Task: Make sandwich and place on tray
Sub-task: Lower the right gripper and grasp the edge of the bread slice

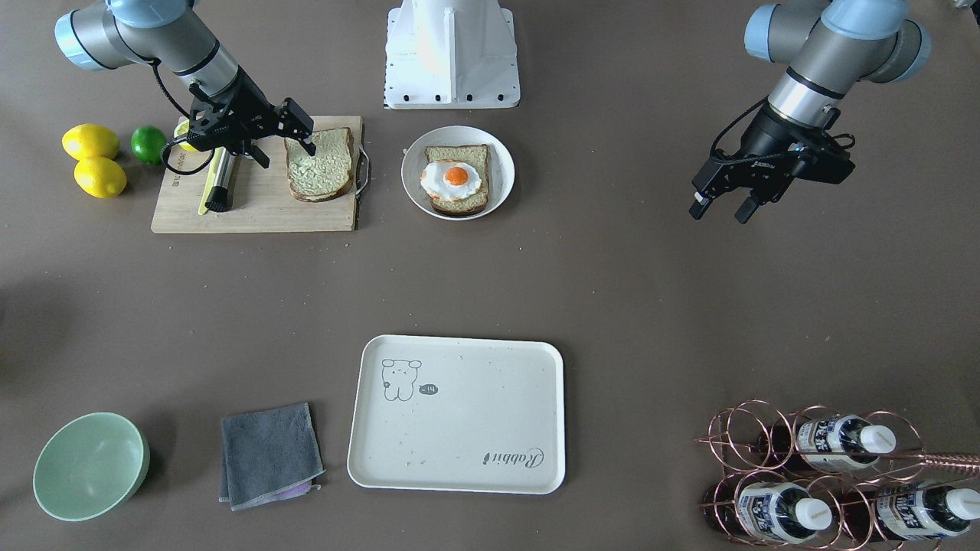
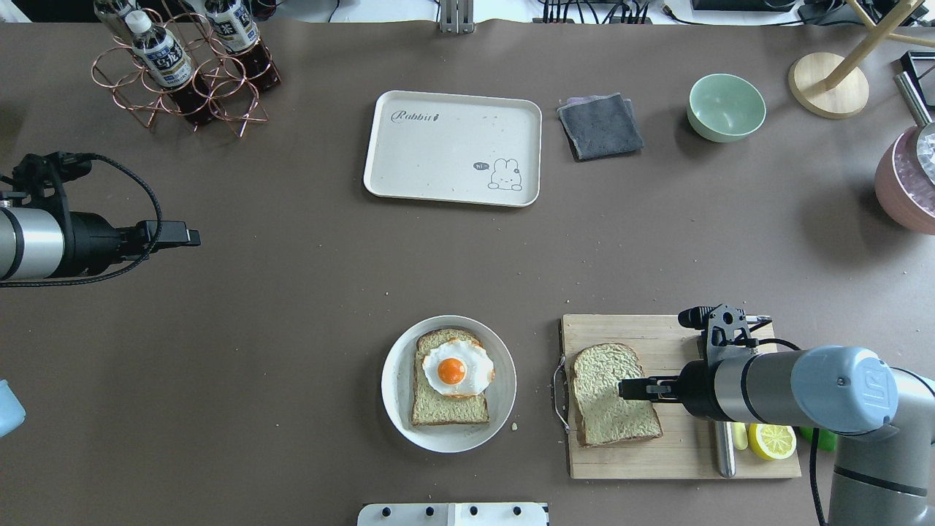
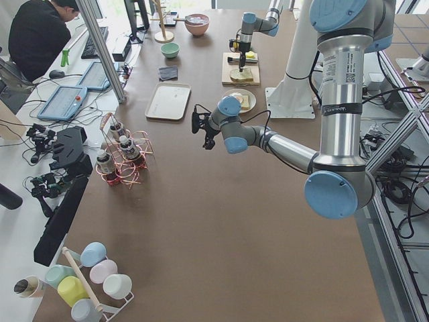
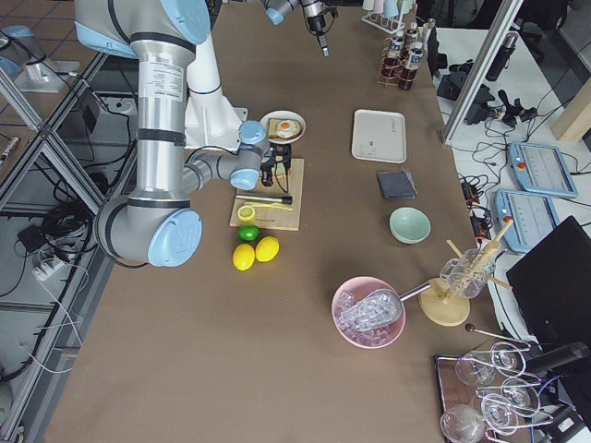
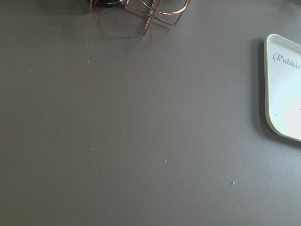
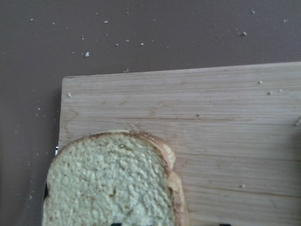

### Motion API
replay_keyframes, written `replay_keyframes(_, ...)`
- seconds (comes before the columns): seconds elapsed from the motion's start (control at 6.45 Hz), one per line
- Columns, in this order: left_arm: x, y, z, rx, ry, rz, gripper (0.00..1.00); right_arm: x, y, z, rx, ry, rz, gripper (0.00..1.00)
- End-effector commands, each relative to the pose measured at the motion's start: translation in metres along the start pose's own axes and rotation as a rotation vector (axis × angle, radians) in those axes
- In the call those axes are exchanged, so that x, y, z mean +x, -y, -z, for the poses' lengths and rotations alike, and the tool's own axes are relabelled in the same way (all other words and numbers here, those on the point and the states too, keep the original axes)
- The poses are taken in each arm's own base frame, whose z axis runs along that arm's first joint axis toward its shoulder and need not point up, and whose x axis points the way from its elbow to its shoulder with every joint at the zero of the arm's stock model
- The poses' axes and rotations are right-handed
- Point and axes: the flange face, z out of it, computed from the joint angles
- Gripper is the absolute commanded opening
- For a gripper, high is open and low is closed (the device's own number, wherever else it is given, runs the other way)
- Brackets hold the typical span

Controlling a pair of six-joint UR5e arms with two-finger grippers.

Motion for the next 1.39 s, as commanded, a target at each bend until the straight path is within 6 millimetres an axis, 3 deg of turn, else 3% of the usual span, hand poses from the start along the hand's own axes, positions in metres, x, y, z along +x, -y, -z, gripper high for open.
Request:
replay_keyframes(0.0, -0.002, -0.001, -0.002, -0.002, 0.005, -0.001, 0.97, -0.001, 0.0, 0.001, 0.003, 0.002, 0.002, 0.0)
replay_keyframes(0.31, -0.003, 0.0, -0.003, -0.002, 0.008, 0.0, 0.97, 0.0, 0.013, 0.011, 0.021, 0.008, -0.005, 0.0)
replay_keyframes(0.46, -0.004, -0.001, -0.003, -0.002, 0.009, 0.001, 0.97, -0.001, 0.027, 0.028, 0.013, 0.033, -0.021, 0.0)
replay_keyframes(1.08, -0.004, 0.0, -0.004, -0.002, 0.008, 0.0, 0.97, 0.001, 0.02, 0.021, 0.0, 0.019, -0.015, 0.0)
replay_keyframes(1.24, -0.006, 0.0, -0.005, -0.004, 0.012, 0.002, 0.97, 0.0, 0.021, 0.021, 0.0, 0.02, -0.015, 0.15)
